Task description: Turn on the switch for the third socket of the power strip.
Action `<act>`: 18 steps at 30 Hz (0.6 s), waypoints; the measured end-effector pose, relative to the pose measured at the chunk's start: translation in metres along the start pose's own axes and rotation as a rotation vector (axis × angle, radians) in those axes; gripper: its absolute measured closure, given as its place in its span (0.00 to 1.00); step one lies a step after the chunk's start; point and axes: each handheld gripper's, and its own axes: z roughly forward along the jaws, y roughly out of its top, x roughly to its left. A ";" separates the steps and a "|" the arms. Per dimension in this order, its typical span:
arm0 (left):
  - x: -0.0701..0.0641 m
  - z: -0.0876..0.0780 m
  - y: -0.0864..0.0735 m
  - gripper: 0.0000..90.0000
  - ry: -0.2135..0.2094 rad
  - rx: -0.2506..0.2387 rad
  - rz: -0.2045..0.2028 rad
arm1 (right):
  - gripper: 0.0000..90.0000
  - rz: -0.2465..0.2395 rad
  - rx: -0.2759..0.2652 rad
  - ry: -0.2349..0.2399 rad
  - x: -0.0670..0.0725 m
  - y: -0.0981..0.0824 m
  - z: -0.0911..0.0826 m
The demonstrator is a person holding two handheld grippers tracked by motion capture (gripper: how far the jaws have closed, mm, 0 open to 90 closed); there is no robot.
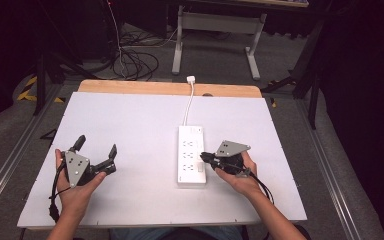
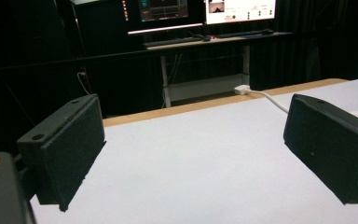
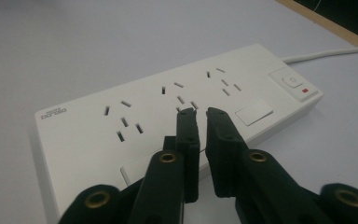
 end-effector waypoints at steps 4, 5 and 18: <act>0.001 0.000 0.000 0.07 0.002 -0.001 0.002 | 0.90 0.001 -0.013 0.000 -0.001 0.001 -0.002; 0.001 0.000 0.000 0.07 0.003 -0.001 0.002 | 0.91 0.003 -0.015 0.001 -0.001 0.001 -0.003; 0.000 0.000 0.000 0.07 0.001 0.000 0.000 | 0.87 0.036 -0.110 -0.025 -0.009 0.004 -0.019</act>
